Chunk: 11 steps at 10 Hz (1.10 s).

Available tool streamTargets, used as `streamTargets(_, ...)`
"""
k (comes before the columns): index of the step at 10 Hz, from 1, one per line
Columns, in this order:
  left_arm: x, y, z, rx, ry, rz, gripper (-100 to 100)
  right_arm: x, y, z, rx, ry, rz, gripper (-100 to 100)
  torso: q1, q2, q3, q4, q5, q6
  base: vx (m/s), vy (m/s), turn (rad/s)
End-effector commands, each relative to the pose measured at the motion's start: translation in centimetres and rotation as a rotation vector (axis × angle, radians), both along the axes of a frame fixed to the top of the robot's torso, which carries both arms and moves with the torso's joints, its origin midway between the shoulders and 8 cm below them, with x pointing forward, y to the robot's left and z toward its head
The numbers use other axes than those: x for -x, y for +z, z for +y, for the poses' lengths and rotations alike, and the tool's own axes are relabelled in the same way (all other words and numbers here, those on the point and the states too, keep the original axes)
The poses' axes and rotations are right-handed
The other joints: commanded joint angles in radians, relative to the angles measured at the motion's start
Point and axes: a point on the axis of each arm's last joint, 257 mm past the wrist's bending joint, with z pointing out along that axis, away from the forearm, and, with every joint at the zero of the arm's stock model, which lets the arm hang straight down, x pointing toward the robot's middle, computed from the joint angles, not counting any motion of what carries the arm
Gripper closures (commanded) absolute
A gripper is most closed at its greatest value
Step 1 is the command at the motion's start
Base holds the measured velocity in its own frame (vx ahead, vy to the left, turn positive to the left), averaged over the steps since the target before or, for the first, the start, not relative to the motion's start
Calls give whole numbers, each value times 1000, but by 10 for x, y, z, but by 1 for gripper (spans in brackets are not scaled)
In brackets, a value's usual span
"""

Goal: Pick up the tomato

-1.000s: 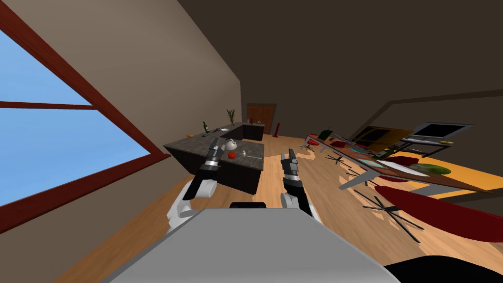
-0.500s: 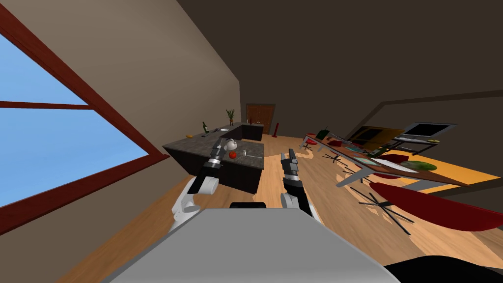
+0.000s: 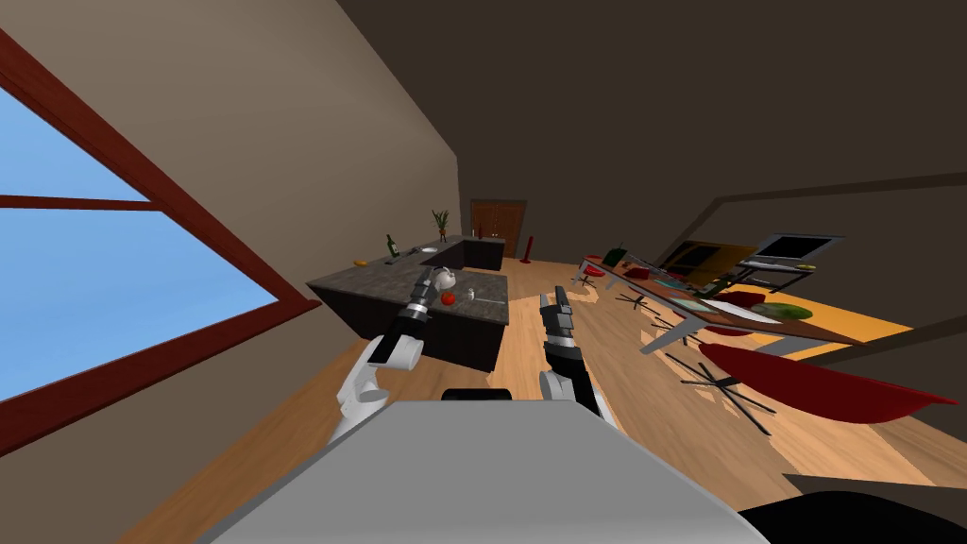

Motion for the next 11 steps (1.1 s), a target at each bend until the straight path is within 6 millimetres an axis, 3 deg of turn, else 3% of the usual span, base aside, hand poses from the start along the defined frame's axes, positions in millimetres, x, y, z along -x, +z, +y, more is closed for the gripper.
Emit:
streamTargets(1,-8,-13,-3,3,-1,51,-100,0,0,0,0,0,0,0,0,0,0,0,0,0,6,39,-59)
streamTargets(4,-12,-26,-5,6,-1,98,-100,0,0,0,0,0,0,0,0,-1,0,0,0,0,9,35,-41)
streamTargets(10,-23,-84,-13,11,2,296,-100,0,0,0,0,0,0,0,0,-2,-1,0,0,0,29,47,-60)
streamTargets(11,-23,-86,-13,11,3,301,-100,0,0,0,0,0,0,0,0,-2,-1,0,0,0,29,32,-33)
